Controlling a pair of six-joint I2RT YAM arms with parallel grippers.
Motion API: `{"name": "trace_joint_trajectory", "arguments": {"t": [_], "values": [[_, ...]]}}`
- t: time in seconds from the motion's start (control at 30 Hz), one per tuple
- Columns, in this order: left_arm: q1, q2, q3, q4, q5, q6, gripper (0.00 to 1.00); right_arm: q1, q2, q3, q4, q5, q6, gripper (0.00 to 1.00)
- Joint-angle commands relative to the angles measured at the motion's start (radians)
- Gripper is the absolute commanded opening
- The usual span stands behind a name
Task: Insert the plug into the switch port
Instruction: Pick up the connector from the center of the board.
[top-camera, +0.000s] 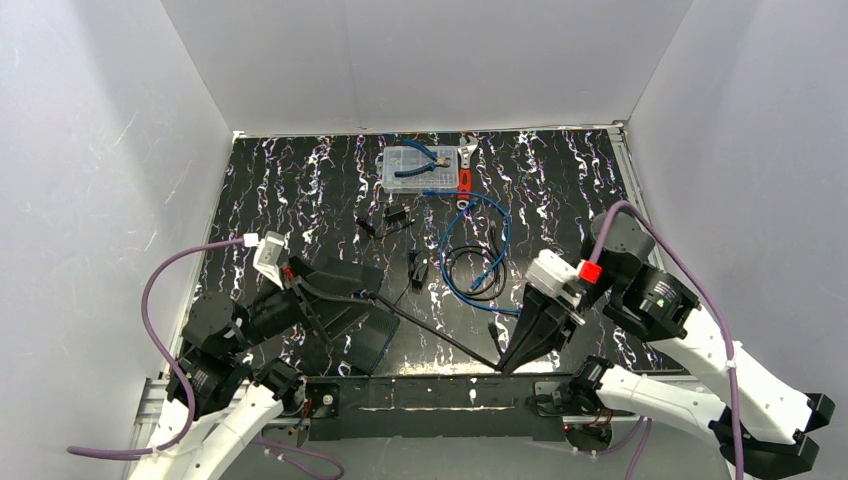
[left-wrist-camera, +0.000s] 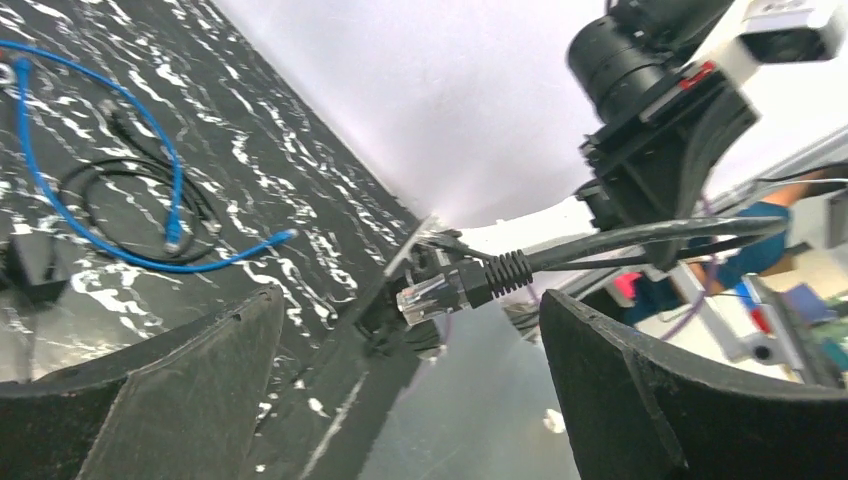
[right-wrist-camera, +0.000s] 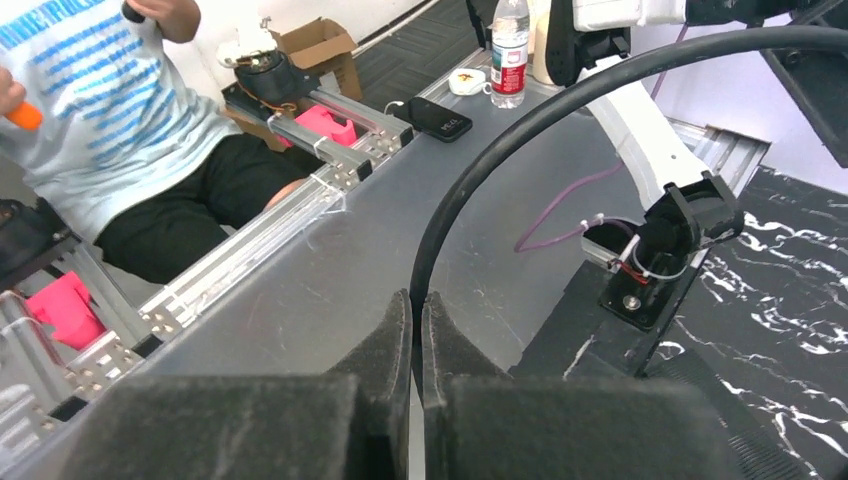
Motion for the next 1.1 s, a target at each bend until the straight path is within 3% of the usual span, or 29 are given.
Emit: {"name": "trace_joint_trajectory", "arguments": {"t": [0.0, 0.43, 0.87, 1.07], "values": [[-0.004, -0.007, 0.014, 0.087, 0.068, -0.206, 0.99, 0.009, -0.042, -0.017, -0.089, 0.0, -0.233, 0.01], [-0.004, 0.033, -0.004, 0.184, 0.119, -0.42, 0.99, 0.032, -0.105, -0.077, -0.193, 0.062, -0.55, 0.01], [-0.004, 0.083, -0.026, 0.275, 0.148, -0.516, 1.0, 0.13, -0.085, -0.108, -0.257, 0.224, -0.674, 0.01], [-0.004, 0.088, -0.028, 0.285, 0.156, -0.521, 0.83, 0.162, -0.091, -0.115, -0.282, 0.312, -0.698, 0.01]]}}
